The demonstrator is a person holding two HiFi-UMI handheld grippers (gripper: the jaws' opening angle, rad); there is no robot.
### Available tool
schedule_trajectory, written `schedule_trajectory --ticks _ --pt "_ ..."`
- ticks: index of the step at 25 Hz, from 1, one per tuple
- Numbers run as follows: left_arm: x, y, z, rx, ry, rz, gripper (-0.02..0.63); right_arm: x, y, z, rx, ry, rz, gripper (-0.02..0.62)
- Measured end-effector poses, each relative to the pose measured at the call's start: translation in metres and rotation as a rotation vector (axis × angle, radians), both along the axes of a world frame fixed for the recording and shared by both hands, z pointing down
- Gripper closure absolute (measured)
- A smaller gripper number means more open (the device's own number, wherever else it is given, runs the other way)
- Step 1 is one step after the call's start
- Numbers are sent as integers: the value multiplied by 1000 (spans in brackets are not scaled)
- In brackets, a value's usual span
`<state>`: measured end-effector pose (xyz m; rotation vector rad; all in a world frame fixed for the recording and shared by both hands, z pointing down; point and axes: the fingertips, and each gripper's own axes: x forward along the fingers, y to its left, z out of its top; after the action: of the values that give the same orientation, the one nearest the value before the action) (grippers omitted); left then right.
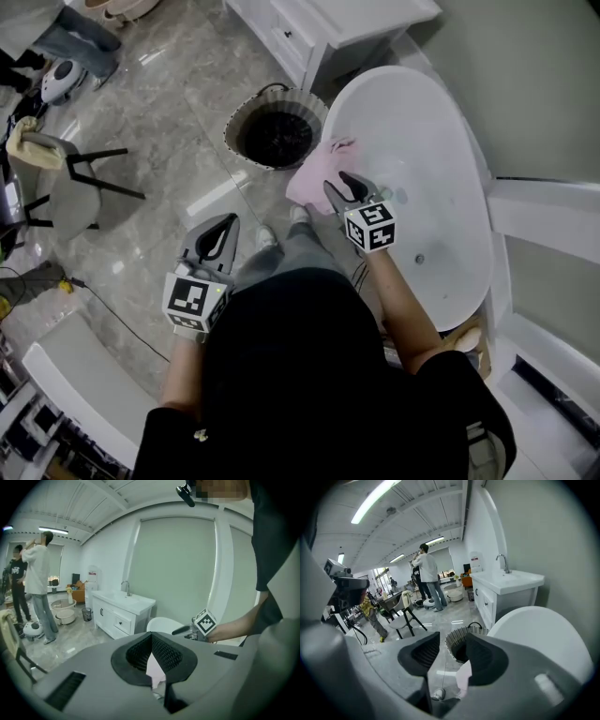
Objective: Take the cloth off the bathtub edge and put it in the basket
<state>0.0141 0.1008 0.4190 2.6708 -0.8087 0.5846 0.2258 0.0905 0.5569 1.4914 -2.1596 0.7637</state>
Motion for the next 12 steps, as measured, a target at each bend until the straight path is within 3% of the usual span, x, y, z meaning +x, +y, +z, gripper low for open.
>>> schedule_trajectory --ticks 12 --pt "26 5 25 -62 -67 -215 594 45 -24 152 -233 67 -92 232"
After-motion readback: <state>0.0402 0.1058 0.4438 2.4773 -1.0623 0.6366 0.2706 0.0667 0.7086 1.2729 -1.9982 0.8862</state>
